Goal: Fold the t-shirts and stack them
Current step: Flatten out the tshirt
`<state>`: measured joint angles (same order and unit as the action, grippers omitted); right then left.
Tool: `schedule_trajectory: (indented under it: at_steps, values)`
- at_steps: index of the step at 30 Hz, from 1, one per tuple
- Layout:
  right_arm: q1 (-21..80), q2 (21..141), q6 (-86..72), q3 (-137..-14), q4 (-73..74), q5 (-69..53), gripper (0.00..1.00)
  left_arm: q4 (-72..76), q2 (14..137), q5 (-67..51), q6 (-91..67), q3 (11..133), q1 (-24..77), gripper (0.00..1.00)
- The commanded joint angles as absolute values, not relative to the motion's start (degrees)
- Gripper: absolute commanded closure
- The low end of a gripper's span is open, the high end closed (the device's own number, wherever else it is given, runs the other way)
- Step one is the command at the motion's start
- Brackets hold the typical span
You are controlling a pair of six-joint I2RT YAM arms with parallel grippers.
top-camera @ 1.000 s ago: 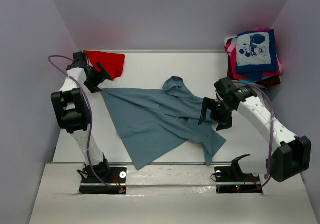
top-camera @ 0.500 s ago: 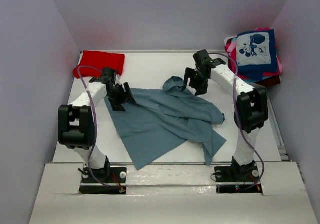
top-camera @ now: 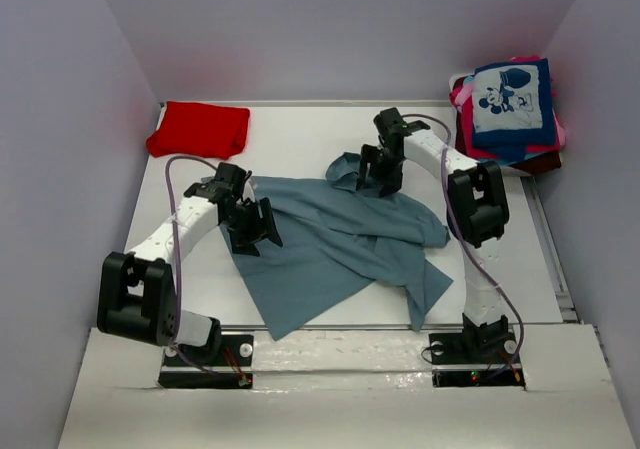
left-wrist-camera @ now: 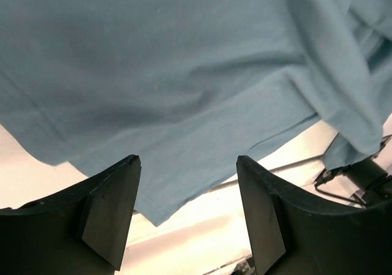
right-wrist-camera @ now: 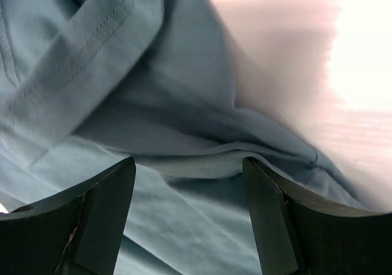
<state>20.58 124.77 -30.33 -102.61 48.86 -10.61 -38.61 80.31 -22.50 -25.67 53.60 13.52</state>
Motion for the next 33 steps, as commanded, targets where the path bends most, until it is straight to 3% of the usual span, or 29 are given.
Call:
schedule_trajectory:
  at_steps: [1,10,18,33]
  values:
    - [20.1,126.9,-27.7,-110.6,47.4,-10.4,0.24,-42.1,76.2,-23.9,-26.5,51.3,14.8,0.26]
    - [20.1,131.7,-27.6,-117.5,49.2,-11.5,0.26,-41.8,72.2,-25.1,-27.8,43.0,19.4,0.30]
    - [20.1,132.0,-27.2,-115.6,48.8,-11.8,0.27,-41.1,68.7,-26.7,-28.1,35.5,22.3,0.38]
    - [20.1,132.5,-27.0,-114.5,48.4,-12.5,0.27,-38.6,67.5,-30.2,-32.7,32.3,25.5,0.37]
